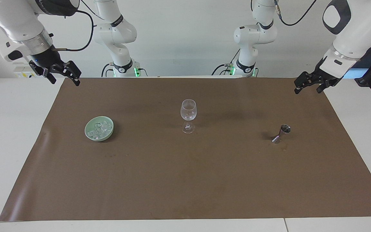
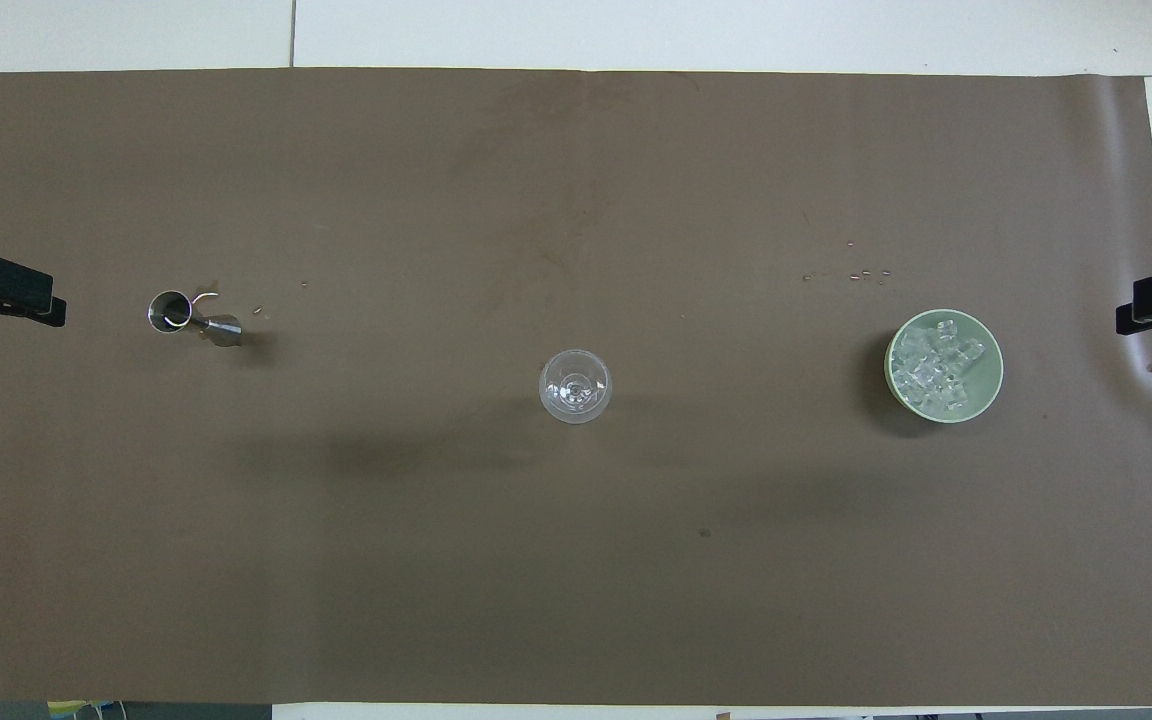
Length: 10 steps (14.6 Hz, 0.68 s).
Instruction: Pour wine and add ice with both arms
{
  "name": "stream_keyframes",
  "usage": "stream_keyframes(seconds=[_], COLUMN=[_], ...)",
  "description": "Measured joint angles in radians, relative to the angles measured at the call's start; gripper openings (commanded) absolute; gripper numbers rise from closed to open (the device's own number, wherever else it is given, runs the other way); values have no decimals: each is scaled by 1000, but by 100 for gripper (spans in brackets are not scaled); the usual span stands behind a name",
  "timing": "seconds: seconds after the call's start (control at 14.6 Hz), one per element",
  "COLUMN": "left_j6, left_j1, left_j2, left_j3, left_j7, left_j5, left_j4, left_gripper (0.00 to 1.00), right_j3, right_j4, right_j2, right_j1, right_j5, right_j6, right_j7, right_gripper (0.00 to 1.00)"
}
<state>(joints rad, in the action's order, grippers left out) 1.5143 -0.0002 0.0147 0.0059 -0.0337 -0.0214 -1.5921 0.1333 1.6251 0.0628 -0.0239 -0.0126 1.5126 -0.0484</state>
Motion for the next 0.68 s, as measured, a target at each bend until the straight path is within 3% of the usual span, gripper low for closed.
stream_keyframes(seconds=[0.27,0.68], left_j6=[-96,-186], left_j1=[20,41], left_j2=[61,294], left_j3=[10,118], left_j7=[29,369], left_j5=[-7,-167], left_j4=[65,270], left_gripper=[100,100], right_j3=[0,0], right_j4=[0,0], right_j2=[0,0], right_j1=[0,0], right_j5=[0,0], right_j6=[0,0], right_j7=[0,0], right_gripper=[100,100])
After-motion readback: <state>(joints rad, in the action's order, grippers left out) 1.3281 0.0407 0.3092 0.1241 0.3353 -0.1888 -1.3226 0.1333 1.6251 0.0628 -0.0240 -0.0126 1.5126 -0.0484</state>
